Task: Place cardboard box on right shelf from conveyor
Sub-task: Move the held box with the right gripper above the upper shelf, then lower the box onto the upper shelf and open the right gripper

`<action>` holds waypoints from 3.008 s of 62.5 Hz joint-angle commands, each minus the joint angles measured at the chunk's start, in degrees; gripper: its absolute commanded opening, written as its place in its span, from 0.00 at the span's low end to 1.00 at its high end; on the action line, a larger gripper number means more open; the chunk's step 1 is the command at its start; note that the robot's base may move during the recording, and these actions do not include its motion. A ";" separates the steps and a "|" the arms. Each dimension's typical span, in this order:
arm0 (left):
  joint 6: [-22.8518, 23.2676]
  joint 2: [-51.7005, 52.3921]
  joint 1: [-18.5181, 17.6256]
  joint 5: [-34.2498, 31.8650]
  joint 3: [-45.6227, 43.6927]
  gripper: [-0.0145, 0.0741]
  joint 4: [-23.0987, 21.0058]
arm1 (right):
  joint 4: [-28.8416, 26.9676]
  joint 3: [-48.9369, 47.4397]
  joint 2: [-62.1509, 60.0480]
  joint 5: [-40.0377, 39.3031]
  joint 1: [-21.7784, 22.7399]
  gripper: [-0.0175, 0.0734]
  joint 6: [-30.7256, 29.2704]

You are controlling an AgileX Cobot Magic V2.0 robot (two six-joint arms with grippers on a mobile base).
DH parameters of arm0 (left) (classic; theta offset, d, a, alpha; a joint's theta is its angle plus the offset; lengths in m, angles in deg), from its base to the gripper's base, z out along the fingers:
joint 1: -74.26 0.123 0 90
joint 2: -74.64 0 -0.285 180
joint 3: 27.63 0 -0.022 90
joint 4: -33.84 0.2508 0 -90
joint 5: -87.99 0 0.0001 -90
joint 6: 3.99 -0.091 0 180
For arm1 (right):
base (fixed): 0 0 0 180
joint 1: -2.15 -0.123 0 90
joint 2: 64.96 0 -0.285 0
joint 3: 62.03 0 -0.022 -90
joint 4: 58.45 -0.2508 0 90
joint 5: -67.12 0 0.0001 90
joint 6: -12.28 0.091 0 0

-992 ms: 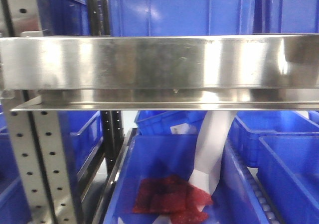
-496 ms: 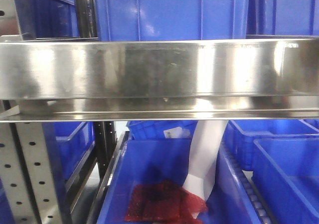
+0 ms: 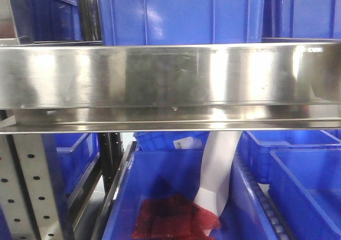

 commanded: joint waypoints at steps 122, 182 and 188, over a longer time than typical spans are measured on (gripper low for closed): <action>0.29 0.69 -0.29 -5.19 -0.21 0.03 -0.37 | 2.30 -30.32 63.79 -27.36 -18.41 0.37 -70.64; 0.29 0.69 -0.29 -5.19 -0.21 0.03 -0.37 | -4.10 -30.32 67.91 -30.44 -17.87 0.86 -66.00; 0.29 0.69 -0.29 -5.19 -0.21 0.03 -0.37 | -5.13 -30.32 67.52 -30.38 -17.87 0.86 -66.00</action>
